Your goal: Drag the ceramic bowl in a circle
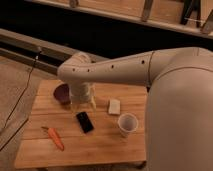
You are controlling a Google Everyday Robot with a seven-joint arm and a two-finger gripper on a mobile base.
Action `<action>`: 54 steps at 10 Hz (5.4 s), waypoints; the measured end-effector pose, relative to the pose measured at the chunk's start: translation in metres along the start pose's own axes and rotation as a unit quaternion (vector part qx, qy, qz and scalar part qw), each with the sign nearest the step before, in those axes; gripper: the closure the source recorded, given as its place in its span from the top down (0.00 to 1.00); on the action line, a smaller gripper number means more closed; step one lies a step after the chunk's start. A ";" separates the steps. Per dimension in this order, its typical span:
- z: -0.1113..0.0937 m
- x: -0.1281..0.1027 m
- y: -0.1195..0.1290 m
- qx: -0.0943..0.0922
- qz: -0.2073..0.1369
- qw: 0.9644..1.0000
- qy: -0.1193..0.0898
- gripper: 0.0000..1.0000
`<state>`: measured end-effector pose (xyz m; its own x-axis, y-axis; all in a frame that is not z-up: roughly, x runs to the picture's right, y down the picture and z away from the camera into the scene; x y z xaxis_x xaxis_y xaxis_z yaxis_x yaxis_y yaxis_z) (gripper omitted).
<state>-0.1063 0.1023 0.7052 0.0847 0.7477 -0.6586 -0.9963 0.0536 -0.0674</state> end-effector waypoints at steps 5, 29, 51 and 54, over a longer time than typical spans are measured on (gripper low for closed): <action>0.020 -0.033 0.049 -0.001 -0.181 0.984 -0.001 0.65; 0.127 -0.156 0.145 -0.011 -0.630 0.774 -0.063 0.65; 0.151 -0.167 0.157 0.002 -0.662 0.748 -0.052 0.54; 0.146 -0.167 0.157 0.010 -0.674 0.736 -0.060 0.24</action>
<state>-0.2795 0.0824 0.9146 0.9960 0.0583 0.0672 -0.0077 0.8091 -0.5876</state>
